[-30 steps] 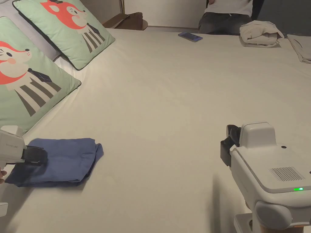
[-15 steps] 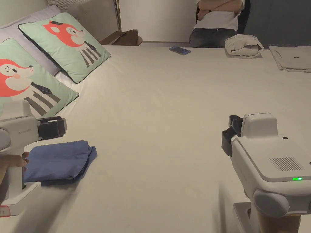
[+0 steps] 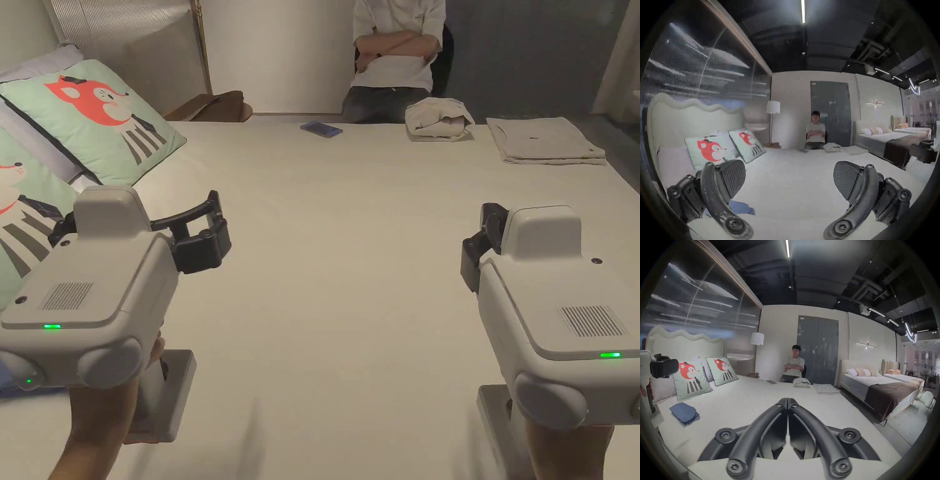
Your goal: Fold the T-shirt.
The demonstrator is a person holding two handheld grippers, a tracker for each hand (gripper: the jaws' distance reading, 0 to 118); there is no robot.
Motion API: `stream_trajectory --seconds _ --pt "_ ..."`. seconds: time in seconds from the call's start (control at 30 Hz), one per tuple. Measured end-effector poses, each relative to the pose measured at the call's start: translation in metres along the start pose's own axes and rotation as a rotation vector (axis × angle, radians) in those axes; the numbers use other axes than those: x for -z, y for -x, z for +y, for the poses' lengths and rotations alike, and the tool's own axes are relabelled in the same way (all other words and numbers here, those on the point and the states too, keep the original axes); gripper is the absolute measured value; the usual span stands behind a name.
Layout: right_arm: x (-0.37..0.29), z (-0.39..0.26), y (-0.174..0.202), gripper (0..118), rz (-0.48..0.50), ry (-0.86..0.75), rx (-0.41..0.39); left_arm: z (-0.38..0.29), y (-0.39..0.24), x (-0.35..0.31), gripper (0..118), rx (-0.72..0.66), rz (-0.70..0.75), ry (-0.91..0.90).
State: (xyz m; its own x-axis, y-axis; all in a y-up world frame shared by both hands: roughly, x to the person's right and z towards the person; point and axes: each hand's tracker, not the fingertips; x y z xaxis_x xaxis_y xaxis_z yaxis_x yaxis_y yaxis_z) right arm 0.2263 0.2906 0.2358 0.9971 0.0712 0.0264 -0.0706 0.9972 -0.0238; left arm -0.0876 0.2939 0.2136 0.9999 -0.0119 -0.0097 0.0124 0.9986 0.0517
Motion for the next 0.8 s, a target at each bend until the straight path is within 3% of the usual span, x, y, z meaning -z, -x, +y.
stream_trajectory --seconds 0.23,0.27,0.33,0.4,0.53,0.8 --pt "-0.021 -0.003 -0.029 0 -0.056 -0.044 0.006 -0.019 -0.064 -0.014 104 0.030 -0.039 -0.062" --pt "-0.023 -0.003 -0.032 0 -0.063 -0.047 0.006 -0.022 -0.071 -0.016 93 0.033 -0.040 -0.071" --pt "-0.027 -0.004 -0.037 0 -0.075 -0.048 0.005 -0.024 -0.085 -0.020 42 0.051 -0.055 -0.071" --pt "-0.029 -0.004 -0.041 0 -0.082 -0.050 0.012 -0.028 -0.095 -0.018 2 0.080 -0.042 -0.061" --pt "-0.033 -0.006 -0.047 0 -0.098 -0.053 0.014 -0.030 -0.100 -0.021 0 0.016 -0.088 -0.044" --pt "-0.034 -0.006 -0.051 0 -0.106 -0.054 0.012 -0.033 -0.104 -0.019 0 0.035 -0.081 -0.023"
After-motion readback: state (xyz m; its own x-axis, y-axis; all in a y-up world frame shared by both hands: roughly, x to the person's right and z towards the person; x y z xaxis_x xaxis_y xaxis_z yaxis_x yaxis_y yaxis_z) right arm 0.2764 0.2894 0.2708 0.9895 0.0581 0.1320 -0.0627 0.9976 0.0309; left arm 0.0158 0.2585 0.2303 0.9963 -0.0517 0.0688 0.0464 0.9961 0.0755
